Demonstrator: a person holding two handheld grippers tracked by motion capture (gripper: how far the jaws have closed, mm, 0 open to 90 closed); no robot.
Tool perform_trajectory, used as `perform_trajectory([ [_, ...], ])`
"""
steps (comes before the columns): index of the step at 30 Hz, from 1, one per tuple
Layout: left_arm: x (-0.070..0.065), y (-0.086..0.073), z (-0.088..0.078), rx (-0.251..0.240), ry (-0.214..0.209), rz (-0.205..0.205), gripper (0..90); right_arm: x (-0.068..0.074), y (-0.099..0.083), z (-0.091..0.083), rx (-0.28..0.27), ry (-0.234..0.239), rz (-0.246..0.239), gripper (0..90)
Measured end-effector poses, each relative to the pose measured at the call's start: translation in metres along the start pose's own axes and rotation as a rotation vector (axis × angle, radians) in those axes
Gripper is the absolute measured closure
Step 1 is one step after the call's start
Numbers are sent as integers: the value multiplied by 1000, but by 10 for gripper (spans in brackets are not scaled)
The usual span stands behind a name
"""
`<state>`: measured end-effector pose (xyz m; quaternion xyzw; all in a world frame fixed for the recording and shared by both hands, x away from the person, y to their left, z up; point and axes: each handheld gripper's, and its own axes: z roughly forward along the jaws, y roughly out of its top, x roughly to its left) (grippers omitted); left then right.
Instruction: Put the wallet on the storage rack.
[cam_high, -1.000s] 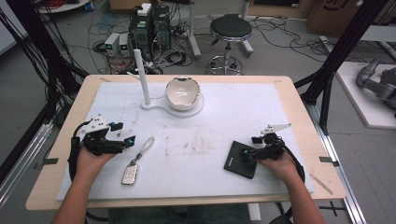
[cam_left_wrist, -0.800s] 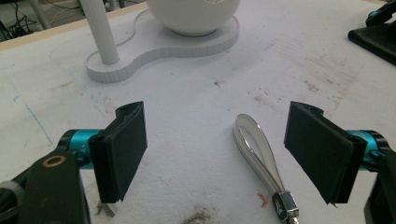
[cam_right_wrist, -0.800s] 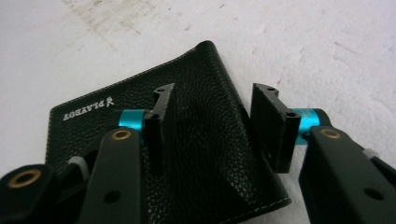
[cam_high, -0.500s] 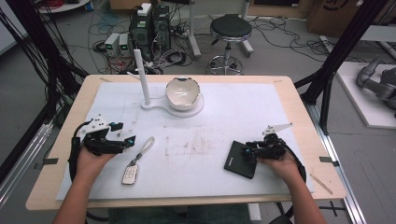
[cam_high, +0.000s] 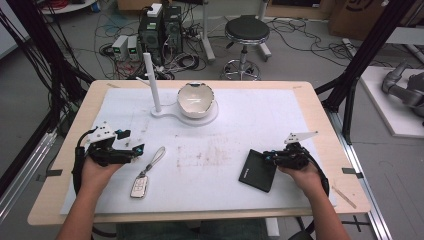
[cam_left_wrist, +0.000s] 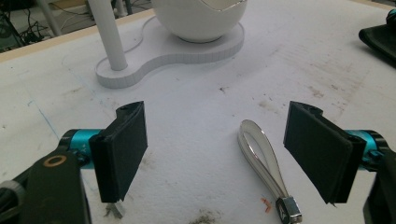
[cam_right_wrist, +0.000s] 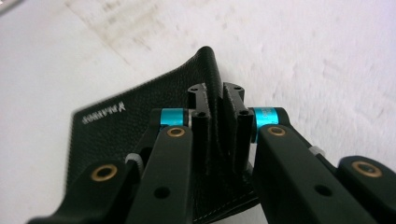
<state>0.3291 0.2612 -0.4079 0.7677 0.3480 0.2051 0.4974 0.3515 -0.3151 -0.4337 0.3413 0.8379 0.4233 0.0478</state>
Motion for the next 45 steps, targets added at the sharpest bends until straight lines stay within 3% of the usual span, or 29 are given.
perform_trajectory([
  [10,1,0,-2,-7,2,-8,216,17,21,-7,-102,-28,-49,840],
  [22,1,0,-2,-12,-4,-9,216,26,46,-17,-169,-56,-80,841],
  [29,1,1,-5,-25,-2,-16,216,31,77,-18,-215,-69,-100,842],
  [38,2,1,-5,-27,0,-16,216,45,130,-11,-240,-76,-176,843],
  [45,2,1,-5,-30,-2,-19,216,50,159,-1,-232,-82,-207,843],
])
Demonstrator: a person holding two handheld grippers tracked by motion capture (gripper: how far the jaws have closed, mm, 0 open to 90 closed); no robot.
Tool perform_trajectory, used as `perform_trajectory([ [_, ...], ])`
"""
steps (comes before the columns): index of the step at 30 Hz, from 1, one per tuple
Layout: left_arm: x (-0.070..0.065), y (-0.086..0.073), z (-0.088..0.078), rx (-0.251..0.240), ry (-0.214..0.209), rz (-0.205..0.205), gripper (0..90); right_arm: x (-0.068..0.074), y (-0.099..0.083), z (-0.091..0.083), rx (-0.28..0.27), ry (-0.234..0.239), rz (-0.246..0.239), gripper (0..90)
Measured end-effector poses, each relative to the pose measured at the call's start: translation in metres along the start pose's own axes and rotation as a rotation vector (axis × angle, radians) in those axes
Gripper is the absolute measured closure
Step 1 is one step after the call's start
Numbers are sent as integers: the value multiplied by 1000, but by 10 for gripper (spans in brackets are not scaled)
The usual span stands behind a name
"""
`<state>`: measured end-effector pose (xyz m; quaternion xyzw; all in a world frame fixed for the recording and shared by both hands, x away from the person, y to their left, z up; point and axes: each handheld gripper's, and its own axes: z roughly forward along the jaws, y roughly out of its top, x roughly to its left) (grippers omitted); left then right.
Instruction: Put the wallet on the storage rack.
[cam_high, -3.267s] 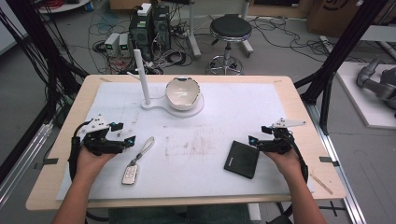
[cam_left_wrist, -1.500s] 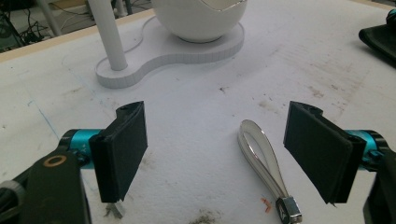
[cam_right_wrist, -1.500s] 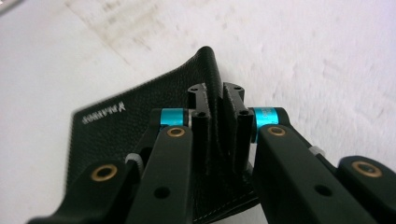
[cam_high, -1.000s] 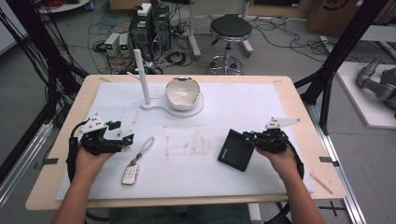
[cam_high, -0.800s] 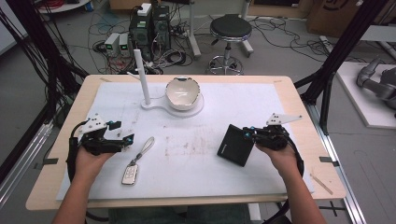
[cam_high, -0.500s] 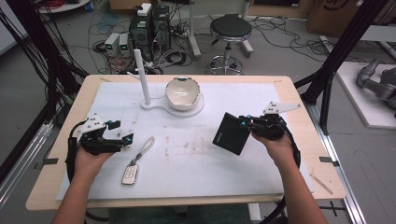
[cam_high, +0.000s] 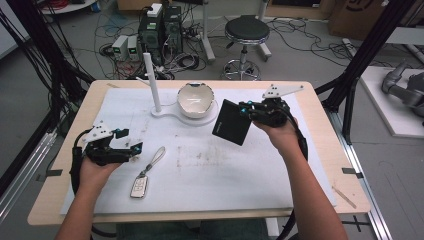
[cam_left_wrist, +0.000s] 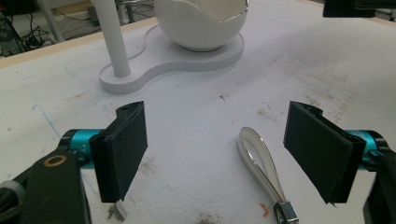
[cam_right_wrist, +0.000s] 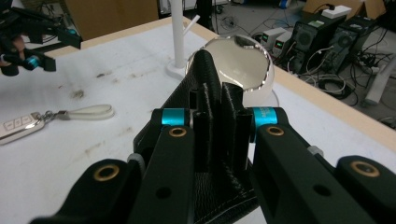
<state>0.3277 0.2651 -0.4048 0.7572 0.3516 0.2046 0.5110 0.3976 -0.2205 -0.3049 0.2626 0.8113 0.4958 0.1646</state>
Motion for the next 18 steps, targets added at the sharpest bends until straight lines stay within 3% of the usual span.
perform_trajectory([
  [18,3,0,-2,-5,3,-6,216,-11,58,56,-38,-34,2,844],
])
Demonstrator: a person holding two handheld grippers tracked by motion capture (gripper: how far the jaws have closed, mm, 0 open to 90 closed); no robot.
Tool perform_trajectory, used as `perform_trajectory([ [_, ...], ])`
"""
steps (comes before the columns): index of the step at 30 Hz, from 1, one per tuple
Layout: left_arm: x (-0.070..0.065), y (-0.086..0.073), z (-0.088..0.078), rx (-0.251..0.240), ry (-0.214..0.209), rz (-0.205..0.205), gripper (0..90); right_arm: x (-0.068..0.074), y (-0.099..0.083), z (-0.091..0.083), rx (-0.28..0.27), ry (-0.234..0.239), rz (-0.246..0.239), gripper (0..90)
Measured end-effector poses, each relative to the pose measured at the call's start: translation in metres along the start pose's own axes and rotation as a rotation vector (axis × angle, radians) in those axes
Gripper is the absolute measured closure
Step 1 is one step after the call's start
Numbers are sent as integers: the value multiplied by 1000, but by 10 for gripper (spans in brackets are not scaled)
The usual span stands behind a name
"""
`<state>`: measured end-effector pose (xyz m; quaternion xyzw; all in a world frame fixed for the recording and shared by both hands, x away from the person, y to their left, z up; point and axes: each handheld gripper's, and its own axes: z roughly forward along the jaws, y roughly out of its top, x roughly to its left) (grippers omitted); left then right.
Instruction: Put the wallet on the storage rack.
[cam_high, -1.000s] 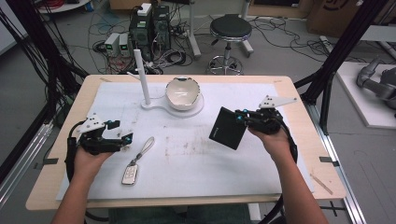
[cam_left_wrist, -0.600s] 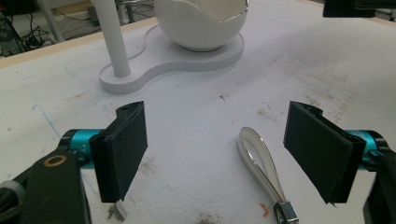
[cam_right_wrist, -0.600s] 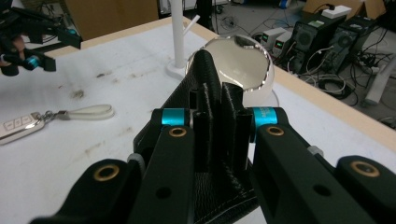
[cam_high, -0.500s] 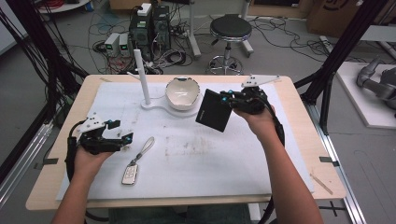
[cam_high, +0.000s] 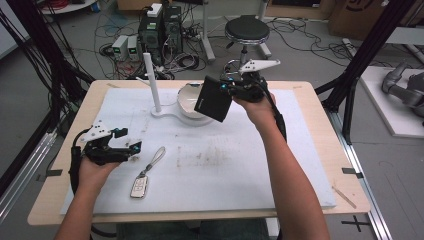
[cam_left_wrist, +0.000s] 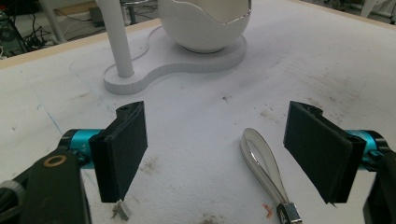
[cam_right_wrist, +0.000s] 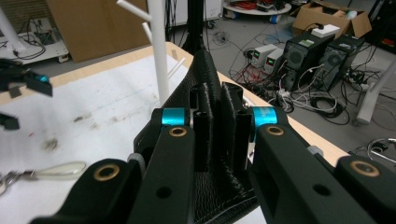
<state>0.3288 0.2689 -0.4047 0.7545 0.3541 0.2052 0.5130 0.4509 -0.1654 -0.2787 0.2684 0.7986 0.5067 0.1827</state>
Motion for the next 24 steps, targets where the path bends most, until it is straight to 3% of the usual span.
perform_trajectory([
  [3,1,-1,0,-1,1,-3,216,-3,7,11,-16,-12,-10,844],
  [17,3,-2,-2,-3,12,-6,216,-11,24,58,-11,-33,24,843],
  [20,3,-2,-3,-2,12,-6,216,-11,23,68,-40,-39,22,843],
  [24,4,-3,-3,-2,13,-8,216,-18,15,84,-41,-50,59,843],
])
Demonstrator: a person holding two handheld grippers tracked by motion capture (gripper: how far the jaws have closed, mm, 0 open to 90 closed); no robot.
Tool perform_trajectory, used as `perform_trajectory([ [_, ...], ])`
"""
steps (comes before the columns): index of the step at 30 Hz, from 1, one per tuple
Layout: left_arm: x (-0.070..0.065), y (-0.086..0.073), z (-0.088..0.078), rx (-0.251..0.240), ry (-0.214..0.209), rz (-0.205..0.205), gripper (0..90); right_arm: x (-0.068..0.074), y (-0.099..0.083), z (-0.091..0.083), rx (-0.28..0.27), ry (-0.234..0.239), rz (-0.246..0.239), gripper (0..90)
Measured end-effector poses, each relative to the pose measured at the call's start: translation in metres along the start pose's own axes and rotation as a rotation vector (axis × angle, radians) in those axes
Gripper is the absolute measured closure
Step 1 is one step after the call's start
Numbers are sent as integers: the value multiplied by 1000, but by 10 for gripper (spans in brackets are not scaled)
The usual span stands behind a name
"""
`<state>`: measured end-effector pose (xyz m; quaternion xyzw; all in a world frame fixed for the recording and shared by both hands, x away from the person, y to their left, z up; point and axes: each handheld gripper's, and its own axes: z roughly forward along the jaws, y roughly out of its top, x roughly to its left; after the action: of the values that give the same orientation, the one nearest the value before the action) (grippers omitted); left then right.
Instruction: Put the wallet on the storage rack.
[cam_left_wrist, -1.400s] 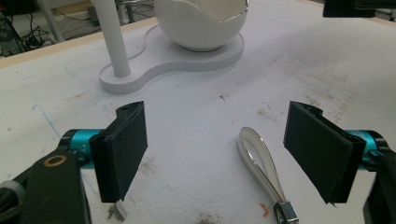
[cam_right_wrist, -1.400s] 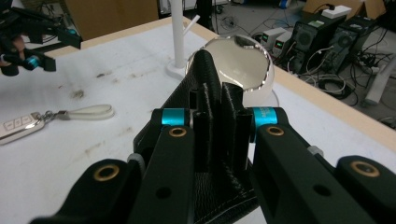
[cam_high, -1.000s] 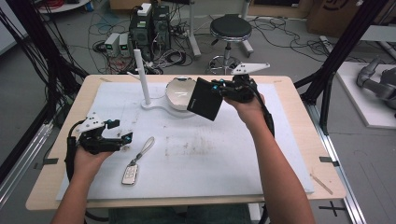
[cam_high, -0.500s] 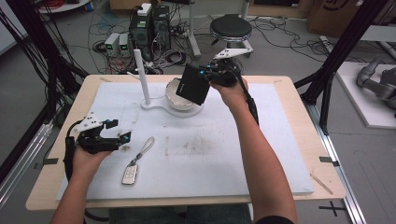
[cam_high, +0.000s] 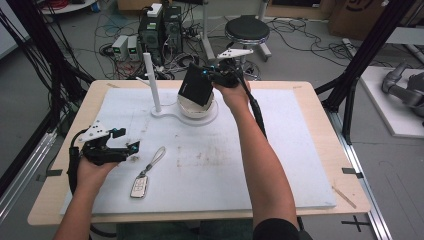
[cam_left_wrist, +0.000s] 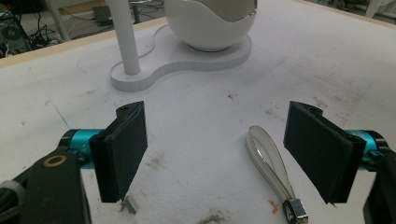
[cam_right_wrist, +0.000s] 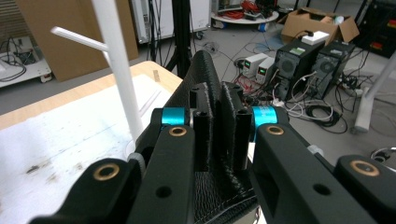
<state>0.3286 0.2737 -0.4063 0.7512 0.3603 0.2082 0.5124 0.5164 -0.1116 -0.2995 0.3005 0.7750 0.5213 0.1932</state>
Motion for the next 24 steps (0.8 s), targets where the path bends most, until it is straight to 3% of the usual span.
perform_trajectory([
  [8,2,-2,0,9,1,-1,216,-7,-10,14,31,-24,13,842],
  [16,1,-2,0,8,-1,-1,216,-3,-17,23,76,-66,-45,840],
  [24,1,-2,-1,7,-2,1,216,1,-25,27,52,-118,-85,837],
])
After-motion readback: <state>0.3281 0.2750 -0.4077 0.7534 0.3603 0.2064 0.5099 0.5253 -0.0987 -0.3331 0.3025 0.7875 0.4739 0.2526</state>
